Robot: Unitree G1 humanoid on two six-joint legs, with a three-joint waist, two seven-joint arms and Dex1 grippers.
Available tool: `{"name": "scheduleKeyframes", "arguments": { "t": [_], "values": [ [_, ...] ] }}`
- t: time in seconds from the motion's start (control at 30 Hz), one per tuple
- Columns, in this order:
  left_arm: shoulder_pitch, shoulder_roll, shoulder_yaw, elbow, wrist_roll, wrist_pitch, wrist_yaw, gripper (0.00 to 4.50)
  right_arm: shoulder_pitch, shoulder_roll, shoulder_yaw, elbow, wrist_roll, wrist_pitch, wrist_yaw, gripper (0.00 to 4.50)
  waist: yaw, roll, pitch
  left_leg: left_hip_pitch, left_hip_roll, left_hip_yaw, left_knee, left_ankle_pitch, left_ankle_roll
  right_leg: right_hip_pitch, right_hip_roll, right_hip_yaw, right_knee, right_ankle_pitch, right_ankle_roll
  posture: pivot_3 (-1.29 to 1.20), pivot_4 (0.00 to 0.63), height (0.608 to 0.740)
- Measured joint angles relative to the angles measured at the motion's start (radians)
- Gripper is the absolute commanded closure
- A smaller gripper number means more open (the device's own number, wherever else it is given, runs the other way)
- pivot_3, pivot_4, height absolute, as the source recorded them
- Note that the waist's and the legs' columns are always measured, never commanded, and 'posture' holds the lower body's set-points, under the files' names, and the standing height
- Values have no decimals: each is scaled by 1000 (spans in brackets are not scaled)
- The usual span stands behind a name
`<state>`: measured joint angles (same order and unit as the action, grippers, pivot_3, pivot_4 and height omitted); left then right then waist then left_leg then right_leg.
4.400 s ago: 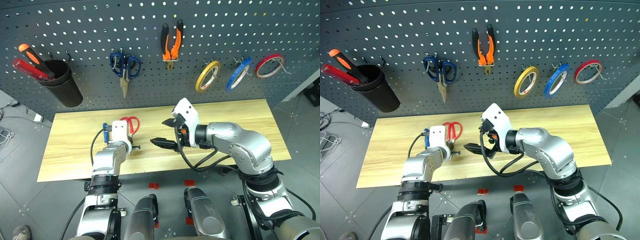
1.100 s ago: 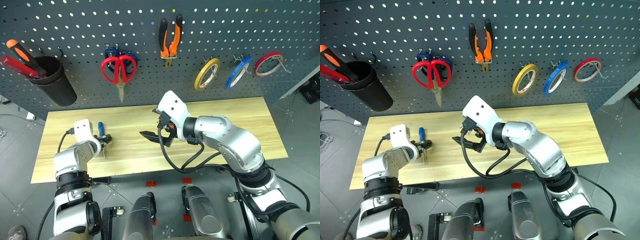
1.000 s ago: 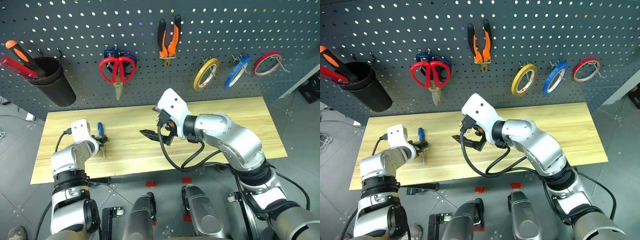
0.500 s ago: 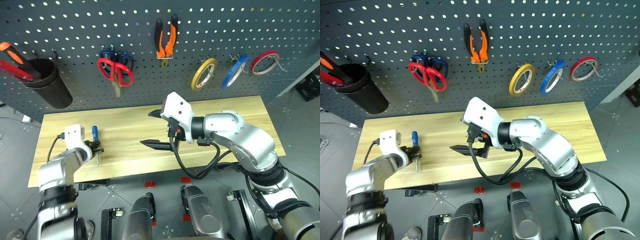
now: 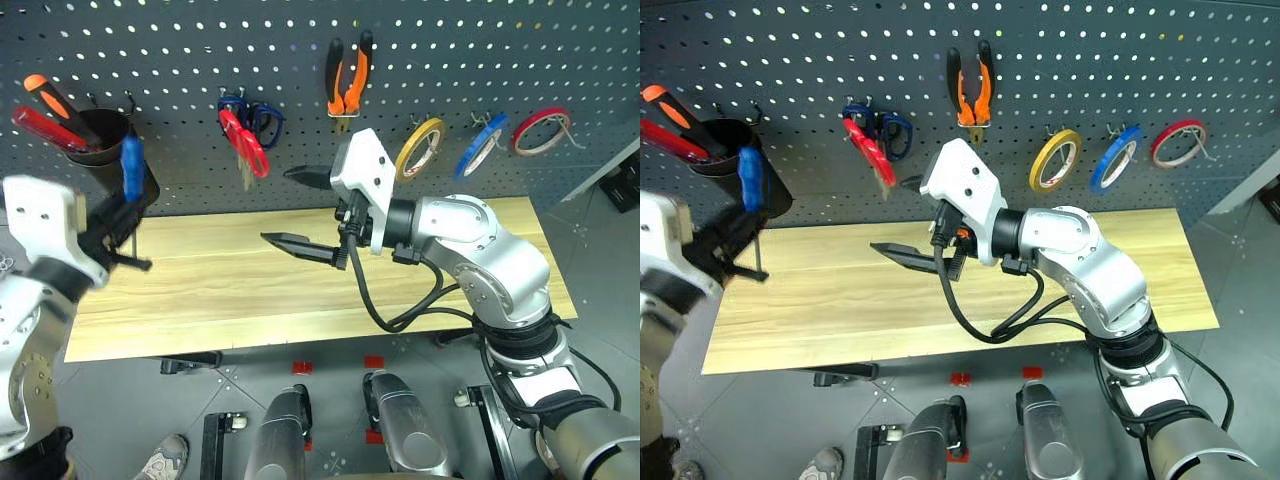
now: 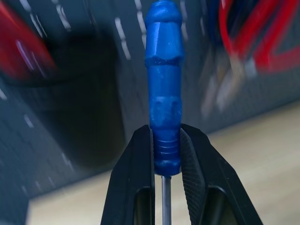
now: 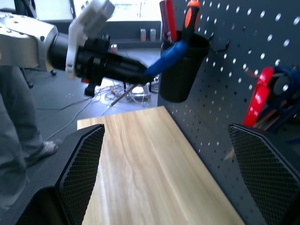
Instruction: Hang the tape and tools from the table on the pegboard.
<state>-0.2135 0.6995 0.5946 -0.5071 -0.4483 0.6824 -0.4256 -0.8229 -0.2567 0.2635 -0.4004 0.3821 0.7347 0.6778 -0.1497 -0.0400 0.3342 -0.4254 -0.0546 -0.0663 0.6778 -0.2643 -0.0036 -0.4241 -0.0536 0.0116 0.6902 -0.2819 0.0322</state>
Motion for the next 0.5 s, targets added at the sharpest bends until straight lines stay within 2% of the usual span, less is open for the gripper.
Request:
{"name": "scheduleKeyframes", "arguments": {
  "t": [0.1,0.23,0.33,0.5],
  "values": [
    [-173,61,-5,21,16,-46,40,4057,-25,21,-4,14,-5,-16,-7,0,4,-1,-1,0,0,0,0,1,-1,0,0,1,0,0,0,-277,261,740],
    [-339,101,-49,177,76,-155,67,4057,-31,38,-5,33,-11,-35,-20,0,-2,-1,-1,0,-1,2,0,1,-1,-2,0,1,1,0,0,-293,258,740],
    [-404,102,-102,302,134,-255,70,4057,-41,56,0,57,-29,-51,-34,0,-11,-1,-1,0,-1,2,0,1,-1,-2,0,1,1,0,0,-307,258,740],
    [-415,76,-125,414,185,-367,99,4057,-61,83,13,63,-50,-71,-51,0,-30,-1,-2,0,-1,3,0,1,-1,-3,-1,2,2,0,0,-323,259,740]
  ]
}}
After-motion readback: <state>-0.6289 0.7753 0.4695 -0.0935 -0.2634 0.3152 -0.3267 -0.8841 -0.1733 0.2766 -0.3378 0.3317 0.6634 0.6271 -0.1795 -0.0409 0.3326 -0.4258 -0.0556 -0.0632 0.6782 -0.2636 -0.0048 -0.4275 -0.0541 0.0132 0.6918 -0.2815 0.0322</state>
